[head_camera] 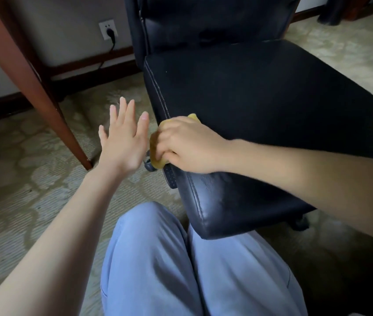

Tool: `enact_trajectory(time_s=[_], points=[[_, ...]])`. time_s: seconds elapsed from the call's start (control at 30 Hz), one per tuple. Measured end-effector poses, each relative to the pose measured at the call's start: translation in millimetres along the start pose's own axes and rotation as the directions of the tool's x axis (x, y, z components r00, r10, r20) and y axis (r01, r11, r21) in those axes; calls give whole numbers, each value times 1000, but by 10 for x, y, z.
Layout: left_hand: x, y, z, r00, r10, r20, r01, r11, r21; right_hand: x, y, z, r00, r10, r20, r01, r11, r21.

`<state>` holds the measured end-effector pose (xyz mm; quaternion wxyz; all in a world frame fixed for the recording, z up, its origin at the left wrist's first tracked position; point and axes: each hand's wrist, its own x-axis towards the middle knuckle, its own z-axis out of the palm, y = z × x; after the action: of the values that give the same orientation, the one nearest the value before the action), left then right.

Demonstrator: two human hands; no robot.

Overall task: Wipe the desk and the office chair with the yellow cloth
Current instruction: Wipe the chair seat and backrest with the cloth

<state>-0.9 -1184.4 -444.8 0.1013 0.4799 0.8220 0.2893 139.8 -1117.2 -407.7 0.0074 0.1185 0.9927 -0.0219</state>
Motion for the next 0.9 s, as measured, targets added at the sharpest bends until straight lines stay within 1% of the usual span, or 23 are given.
enact_trajectory(time_s=[0.1,0.17,0.23,0.27,0.33,0.4,0.47,0.5,0.57,0.63,0.73,0.83,0.9], points=[[-3,164,37,998,44,44,-42,999,-35,-375,-197,115,995,-2,-104,0,1000,-15],[-19,276,87,993,76,94,-70,995,-66,-619,-308,206,974,-58,-221,60,998,3],[-47,372,149,983,105,154,-92,991,-94,-839,-380,327,933,-135,-333,118,991,-68],[-63,409,183,976,117,185,-101,990,-96,-943,-399,392,915,-176,-364,144,983,-114],[-91,456,246,961,130,246,-117,991,-65,-1133,-400,509,888,-267,-374,209,959,-191],[-119,468,300,950,132,284,-128,991,-35,-1301,-335,589,861,-367,-353,291,924,-248],[-154,454,341,949,140,283,-133,990,-44,-1439,-228,638,833,-435,-343,357,895,-268],[-173,440,354,950,146,275,-135,989,-58,-1496,-174,650,826,-442,-350,372,894,-252],[-203,412,369,951,163,263,-146,986,-81,-1597,-76,648,833,-403,-380,357,915,-188],[-220,399,373,949,175,263,-156,984,-90,-1671,4,613,856,-320,-407,304,947,-107],[-217,408,350,944,173,282,-153,984,-89,-1685,97,502,901,-129,-413,161,986,45],[-161,383,260,931,185,314,-169,983,-77,-1556,147,358,920,73,-384,12,977,215],[-109,352,177,919,203,337,-160,975,-151,-1402,123,274,919,164,-358,-68,962,265]])
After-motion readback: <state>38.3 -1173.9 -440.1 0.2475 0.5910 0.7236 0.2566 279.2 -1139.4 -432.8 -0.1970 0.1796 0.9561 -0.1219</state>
